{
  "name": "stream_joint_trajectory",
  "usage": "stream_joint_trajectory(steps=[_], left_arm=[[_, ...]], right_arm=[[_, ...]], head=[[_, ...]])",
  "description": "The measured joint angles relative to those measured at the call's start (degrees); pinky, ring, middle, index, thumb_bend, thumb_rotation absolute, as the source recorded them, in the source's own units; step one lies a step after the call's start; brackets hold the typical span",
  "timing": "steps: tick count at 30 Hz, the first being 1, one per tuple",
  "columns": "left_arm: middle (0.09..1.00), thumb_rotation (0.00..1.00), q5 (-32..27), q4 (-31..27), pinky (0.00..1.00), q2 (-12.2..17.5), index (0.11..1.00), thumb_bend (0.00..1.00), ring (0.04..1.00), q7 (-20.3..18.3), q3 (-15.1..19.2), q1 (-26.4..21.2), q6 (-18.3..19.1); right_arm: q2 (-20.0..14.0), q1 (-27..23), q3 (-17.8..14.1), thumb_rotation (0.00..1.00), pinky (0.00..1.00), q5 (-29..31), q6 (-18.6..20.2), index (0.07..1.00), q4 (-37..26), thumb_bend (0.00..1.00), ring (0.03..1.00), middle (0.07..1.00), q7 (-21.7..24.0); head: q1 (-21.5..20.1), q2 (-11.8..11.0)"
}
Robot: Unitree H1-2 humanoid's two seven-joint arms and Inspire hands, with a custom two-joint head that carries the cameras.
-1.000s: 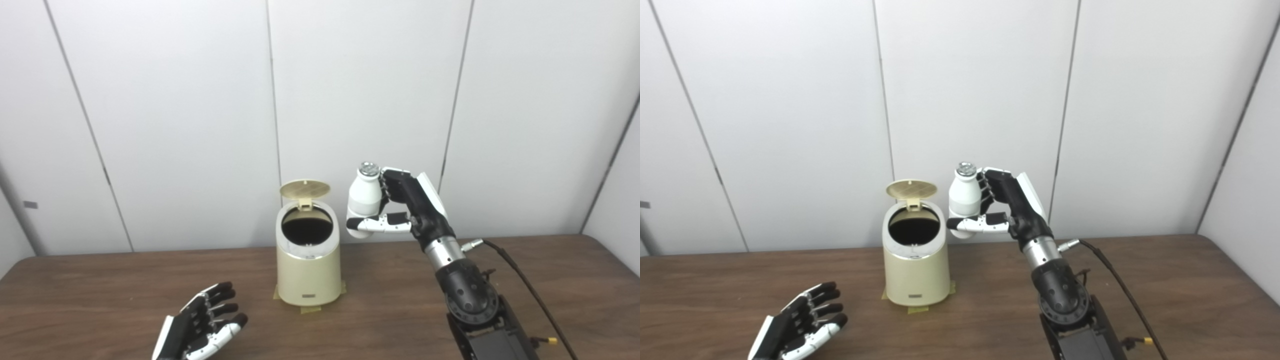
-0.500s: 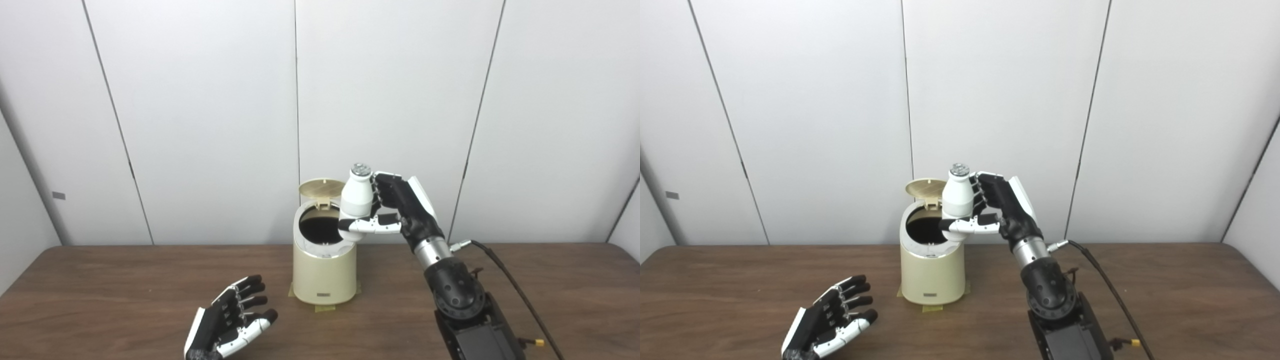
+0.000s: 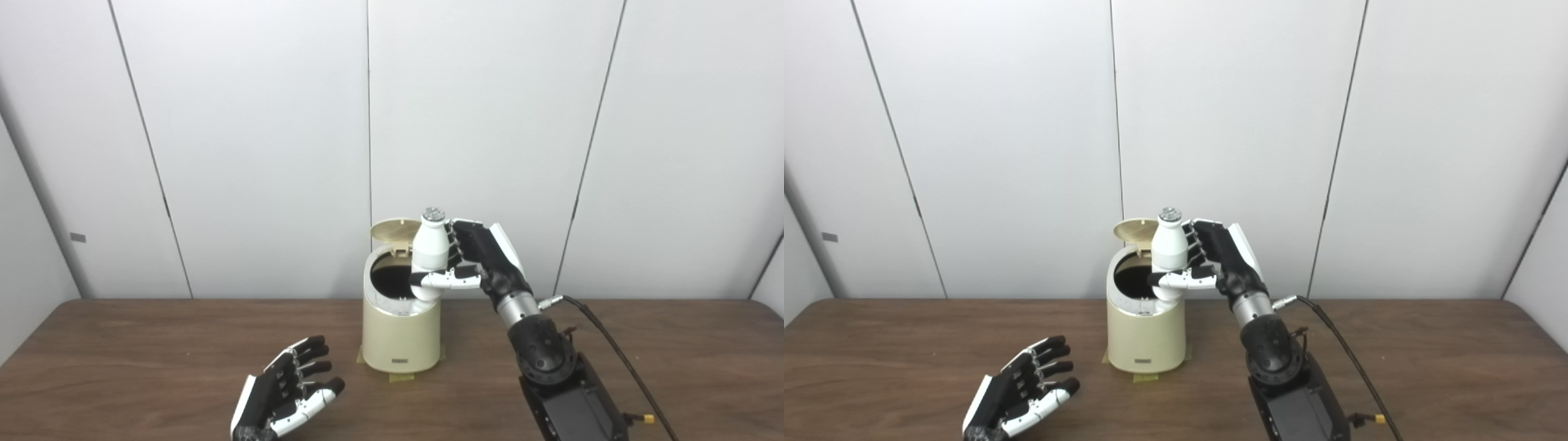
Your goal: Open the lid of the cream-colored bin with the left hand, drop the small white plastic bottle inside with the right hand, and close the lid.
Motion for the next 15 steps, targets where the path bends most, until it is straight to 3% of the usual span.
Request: stream_joint_trajectory(steps=[15], left_arm=[[0.785, 0.10, 1.2, 0.0, 0.62, -0.2, 0.788, 0.70, 0.729, 1.0, -0.5, 0.0, 0.0]], right_arm=[[0.9, -2.4, 0.2, 0.00, 0.33, -0.1, -3.5, 0.532, 5.7, 0.51, 0.391, 0.480, -2.4]], head=[[0.4, 0.3]])
